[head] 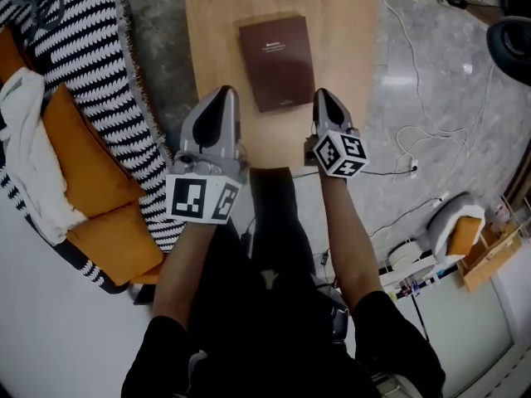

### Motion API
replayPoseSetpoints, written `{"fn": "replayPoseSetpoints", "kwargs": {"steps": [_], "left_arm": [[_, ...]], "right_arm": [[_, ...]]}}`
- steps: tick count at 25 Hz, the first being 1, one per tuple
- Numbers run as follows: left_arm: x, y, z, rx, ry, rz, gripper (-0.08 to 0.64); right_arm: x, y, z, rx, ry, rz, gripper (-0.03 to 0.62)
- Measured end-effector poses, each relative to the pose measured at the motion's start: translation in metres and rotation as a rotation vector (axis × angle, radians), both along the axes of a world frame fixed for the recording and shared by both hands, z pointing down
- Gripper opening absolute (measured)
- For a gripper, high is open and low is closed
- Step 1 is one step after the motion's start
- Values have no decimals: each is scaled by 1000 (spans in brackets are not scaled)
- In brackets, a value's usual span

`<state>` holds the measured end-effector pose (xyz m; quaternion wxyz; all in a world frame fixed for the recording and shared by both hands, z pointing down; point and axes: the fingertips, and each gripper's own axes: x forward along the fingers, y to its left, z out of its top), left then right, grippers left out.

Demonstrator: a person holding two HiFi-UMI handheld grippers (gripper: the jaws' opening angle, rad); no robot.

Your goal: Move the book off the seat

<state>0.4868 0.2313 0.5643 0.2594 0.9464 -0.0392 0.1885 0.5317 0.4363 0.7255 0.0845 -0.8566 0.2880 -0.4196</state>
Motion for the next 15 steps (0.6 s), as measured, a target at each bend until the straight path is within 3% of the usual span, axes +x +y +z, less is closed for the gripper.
{"fn": "replayPoseSetpoints", "kwargs": {"steps": [15], "left_arm": [[-28, -1, -127, 57, 96, 30, 6]], "right_arm": [[-20, -36, -134, 75, 70, -5, 8]]}}
